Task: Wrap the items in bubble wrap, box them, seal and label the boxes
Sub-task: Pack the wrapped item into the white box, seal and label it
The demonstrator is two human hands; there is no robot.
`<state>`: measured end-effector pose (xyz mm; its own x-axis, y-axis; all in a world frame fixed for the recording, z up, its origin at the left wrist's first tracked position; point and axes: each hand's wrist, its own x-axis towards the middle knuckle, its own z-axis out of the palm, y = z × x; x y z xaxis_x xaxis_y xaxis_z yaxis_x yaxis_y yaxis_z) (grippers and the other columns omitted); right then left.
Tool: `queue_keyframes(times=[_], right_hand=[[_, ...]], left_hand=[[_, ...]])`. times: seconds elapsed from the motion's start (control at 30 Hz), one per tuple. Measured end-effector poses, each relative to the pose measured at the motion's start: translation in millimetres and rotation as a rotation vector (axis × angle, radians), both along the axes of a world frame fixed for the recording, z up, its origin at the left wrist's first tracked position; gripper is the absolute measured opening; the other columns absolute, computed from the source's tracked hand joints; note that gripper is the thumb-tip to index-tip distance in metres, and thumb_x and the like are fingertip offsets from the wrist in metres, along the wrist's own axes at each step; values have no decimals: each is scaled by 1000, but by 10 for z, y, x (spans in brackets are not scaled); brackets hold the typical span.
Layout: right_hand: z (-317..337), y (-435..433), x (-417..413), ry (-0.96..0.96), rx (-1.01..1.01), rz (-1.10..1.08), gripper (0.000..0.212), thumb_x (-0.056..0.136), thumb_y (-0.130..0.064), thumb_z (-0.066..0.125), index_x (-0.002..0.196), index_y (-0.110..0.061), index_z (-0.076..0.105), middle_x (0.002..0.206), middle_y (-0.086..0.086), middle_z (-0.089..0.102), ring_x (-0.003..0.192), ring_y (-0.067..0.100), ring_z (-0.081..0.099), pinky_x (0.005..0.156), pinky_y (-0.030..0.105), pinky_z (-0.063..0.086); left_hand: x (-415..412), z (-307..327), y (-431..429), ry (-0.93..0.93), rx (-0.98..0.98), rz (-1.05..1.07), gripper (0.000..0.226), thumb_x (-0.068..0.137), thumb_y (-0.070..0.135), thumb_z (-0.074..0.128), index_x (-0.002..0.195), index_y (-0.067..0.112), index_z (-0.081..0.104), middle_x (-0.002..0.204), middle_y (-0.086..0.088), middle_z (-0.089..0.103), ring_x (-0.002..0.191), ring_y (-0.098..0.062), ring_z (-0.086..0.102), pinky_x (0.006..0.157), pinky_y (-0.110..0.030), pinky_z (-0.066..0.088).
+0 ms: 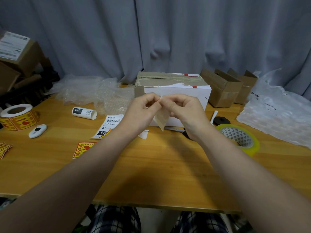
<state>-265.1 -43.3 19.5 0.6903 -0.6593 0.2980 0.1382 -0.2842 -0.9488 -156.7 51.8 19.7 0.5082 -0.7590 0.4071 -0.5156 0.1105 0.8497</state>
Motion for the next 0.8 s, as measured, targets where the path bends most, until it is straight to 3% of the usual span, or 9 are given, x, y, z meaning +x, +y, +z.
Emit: queue_keyframes(times=[0.1, 0.23, 0.33, 0.47, 0.57, 0.63, 0.73, 0.8], right_hand=[[-3, -11, 8, -17, 20, -30, 13, 85, -19, 69, 87, -6, 73, 89, 14, 72, 85, 22, 68, 80, 37, 57], [-2, -32, 8, -14, 156, -30, 17, 88, -18, 66, 76, -7, 70, 82, 13, 70, 80, 22, 67, 76, 34, 58], [-6, -50, 18, -64, 300, -60, 18, 89, -18, 66, 74, -6, 68, 81, 11, 69, 78, 22, 66, 75, 34, 58], [-88, 2, 42, -83, 255, -119, 19, 93, -18, 60, 85, -3, 68, 86, 13, 71, 80, 23, 68, 74, 34, 59], [-107, 27, 40, -42, 52, -129, 18, 96, -18, 55, 89, -8, 69, 89, 12, 70, 88, 25, 67, 80, 39, 58], [-103, 26, 35, -19, -11, -108, 19, 97, -17, 53, 90, -11, 69, 90, 10, 70, 90, 26, 66, 82, 39, 57], [-81, 35, 19, -58, 162, 25, 20, 97, -13, 51, 100, -7, 70, 94, 9, 70, 89, 20, 66, 79, 33, 56], [-55, 30, -2, -122, 362, 128, 26, 95, -16, 51, 105, 1, 68, 98, 12, 69, 91, 21, 66, 81, 35, 56]], left_hand=[[-5, 0, 1, -43, 9, 0, 20, 93, 18, 58, 84, 2, 65, 76, -10, 59, 72, -15, 49, 73, -34, 43], [8, -11, 25, -28, 5, -15, 32, 85, 32, 55, 83, 1, 63, 88, -23, 59, 87, -35, 54, 85, -48, 45], [2, -54, 48, 75, 4, -47, 33, 85, 33, 53, 80, 0, 56, 84, -24, 54, 83, -31, 54, 92, -54, 43], [-13, -95, 35, 143, 34, -53, 28, 96, 22, 52, 85, -4, 55, 93, -25, 59, 86, -22, 57, 96, -50, 45], [-28, -32, -2, 101, 55, -15, 31, 95, 33, 51, 86, 4, 57, 86, -12, 63, 81, -19, 60, 89, -43, 49], [-21, 1, -20, 37, 41, 16, 35, 96, 36, 50, 85, 3, 56, 80, -9, 59, 76, -17, 55, 83, -45, 48], [-11, 2, -37, -20, 8, 68, 30, 97, 27, 48, 85, 0, 55, 83, -22, 57, 74, -20, 50, 74, -42, 45], [-9, -15, -39, -43, 6, 83, 27, 97, 23, 49, 80, 4, 54, 73, -13, 51, 69, -15, 45, 65, -31, 39]])
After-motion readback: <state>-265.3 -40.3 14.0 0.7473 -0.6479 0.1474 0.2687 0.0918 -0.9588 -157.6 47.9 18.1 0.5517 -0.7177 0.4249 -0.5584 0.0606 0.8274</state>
